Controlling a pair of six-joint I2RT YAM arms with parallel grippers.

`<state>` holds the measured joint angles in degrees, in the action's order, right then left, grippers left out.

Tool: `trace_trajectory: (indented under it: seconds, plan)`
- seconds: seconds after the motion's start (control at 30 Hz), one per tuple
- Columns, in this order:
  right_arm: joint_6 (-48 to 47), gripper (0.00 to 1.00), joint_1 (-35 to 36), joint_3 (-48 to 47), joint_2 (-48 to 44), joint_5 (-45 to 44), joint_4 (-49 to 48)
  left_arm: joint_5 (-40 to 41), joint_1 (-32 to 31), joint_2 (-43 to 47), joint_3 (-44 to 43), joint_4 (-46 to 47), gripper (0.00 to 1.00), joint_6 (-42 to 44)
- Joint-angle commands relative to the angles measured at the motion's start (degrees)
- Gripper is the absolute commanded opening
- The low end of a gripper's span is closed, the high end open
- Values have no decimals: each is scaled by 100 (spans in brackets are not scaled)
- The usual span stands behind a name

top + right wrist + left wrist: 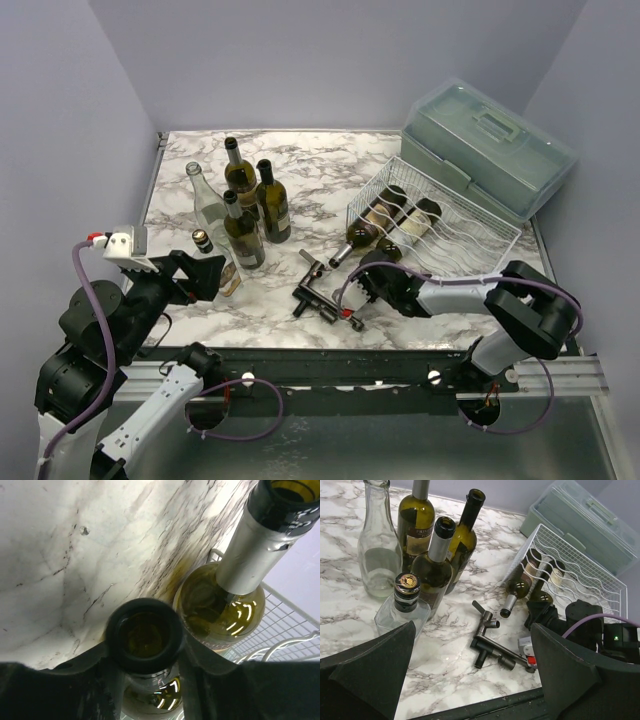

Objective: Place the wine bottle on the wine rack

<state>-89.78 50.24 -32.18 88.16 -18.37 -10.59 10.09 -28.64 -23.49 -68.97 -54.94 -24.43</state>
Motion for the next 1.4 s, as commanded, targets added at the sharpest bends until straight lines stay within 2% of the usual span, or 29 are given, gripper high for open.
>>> trace_trajectory:
  seconds: [0.0,0.03,0.13,0.27,0.3,0.33,0.37,0.6,0.83,0.9,1.1,1.37]
  plan:
    - [-348,53,-40,147,-226,97,-418,-78,-27,15,-74,-16,99,-19]
    - [-292,62,-40,135,-252,135,-253,-73,-28,5,-80,-24,99,-19]
    - [-227,74,-40,218,-456,312,-65,-46,-27,4,-79,-52,99,-34]
    - [-134,84,-33,319,-836,492,356,19,-28,-43,-86,-74,99,-30]
    - [-109,88,-34,347,-948,566,448,27,-27,-65,-98,-78,99,-32]
    - [-74,96,-32,389,-1073,623,531,28,-27,-93,-114,-79,99,-36]
    - [-46,100,-31,445,-1193,709,589,24,-27,-132,-129,-79,99,-36]
    - [-147,100,4,978,-2316,1401,1302,264,-27,-354,-309,-208,99,55]
    - [597,100,29,1025,-3713,2264,1761,655,-33,-644,-646,-516,99,218]
    - [1085,100,30,929,-4013,2555,1703,768,-31,-738,-707,-583,99,228]
    - [3516,100,30,473,-4327,3505,665,1188,-28,-1011,-1019,-676,99,202]
    - [5427,100,30,-786,-3179,4435,279,1641,-28,-1249,-1449,-767,99,297]
